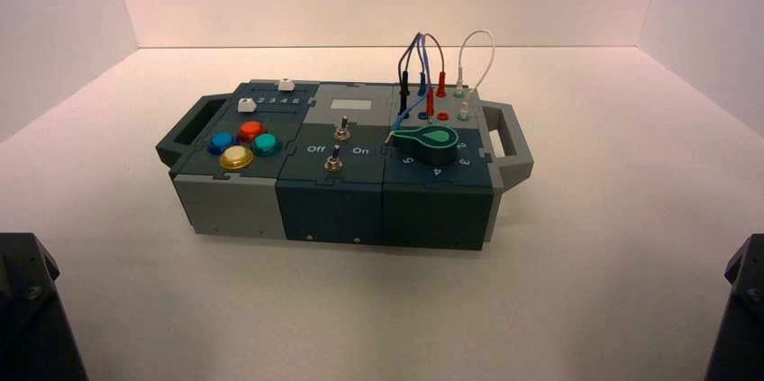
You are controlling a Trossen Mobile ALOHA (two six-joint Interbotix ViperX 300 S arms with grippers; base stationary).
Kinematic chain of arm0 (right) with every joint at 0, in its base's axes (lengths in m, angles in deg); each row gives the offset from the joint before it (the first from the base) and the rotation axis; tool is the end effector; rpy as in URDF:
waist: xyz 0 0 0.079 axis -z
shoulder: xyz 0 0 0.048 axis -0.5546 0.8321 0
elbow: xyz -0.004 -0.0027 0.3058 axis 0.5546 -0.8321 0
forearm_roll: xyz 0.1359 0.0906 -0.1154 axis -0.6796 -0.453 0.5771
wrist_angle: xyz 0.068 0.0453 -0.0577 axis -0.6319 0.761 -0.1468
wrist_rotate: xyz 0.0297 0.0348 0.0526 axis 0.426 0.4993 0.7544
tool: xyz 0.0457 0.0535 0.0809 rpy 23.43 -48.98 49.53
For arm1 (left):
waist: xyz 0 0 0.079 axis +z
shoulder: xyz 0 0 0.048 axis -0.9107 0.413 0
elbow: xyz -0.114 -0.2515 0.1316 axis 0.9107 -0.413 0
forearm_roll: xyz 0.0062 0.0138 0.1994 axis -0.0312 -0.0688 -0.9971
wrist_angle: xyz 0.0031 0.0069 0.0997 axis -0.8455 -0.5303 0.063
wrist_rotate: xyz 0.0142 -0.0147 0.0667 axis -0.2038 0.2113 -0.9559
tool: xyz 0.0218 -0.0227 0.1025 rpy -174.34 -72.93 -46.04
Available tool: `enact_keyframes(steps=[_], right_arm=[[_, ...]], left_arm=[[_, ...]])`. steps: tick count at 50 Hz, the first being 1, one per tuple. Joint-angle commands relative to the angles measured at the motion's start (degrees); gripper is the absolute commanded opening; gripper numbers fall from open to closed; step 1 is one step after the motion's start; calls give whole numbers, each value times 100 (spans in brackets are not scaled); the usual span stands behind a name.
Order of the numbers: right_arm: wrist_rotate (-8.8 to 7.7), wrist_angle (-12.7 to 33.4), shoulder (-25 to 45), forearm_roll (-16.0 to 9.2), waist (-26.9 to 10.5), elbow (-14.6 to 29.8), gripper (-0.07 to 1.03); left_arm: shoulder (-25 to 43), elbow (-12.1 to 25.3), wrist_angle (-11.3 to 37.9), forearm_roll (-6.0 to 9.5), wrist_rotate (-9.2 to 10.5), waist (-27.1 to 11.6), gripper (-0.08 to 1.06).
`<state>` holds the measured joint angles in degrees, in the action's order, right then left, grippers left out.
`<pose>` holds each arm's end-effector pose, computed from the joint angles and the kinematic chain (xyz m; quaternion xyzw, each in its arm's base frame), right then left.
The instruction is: Pull the black wire.
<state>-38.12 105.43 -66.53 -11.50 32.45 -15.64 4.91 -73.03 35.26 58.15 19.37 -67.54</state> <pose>0.1828 0.0051 0.3118 -0.0063 0.0382 0.0144 0.9991 0.2083 -0.0083 0.2960 -0.0237 0.0741 -0.0188 0.9968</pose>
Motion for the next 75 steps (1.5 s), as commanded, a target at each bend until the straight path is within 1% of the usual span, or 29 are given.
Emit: enact_keyframes(steps=[1, 9, 30, 35, 40, 45, 47, 51, 55, 61, 65, 67, 72, 75], right_arm=[[-9, -44, 141, -44, 9, 105, -2], [-9, -35, 167, -88, 9, 79, -2], [0, -26, 193, -105, 9, 79, -2], [0, -18, 281, -158, 9, 70, -2], [0, 70, 457, -211, -88, 97, -2], [0, 185, 624, -211, -334, 132, -2], [-9, 255, 694, -211, -404, 149, -2], [-9, 343, 756, -211, -431, 167, -2], [-9, 422, 747, -211, -422, 193, -2], [-9, 536, 756, -229, -439, 185, -2], [-9, 642, 791, -237, -457, 193, -2], [-9, 668, 826, -255, -501, 220, -2], [-9, 765, 932, -281, -642, 237, -2], [-9, 844, 993, -290, -712, 246, -2]], left_arm=[[53, 105, -44, -9, 0, 44, -3], [53, 88, -26, -9, 0, 44, -3], [149, 79, -18, -9, 0, 44, -3], [220, 88, 9, 0, -9, 44, -3], [378, 97, 26, 0, 0, 35, -3], [501, 123, 79, 9, 0, -26, -3], [545, 141, 132, 9, 0, -97, -3], [598, 167, 229, 18, 0, -220, -3], [642, 211, 343, 18, 0, -536, -3], [668, 211, 404, 35, 0, -844, -3], [844, 229, 492, 26, -9, -1195, -3], [967, 246, 527, 18, -44, -1371, -3], [1274, 308, 615, 26, -114, -1696, -3], [1424, 316, 677, 26, -132, -1811, -3]])
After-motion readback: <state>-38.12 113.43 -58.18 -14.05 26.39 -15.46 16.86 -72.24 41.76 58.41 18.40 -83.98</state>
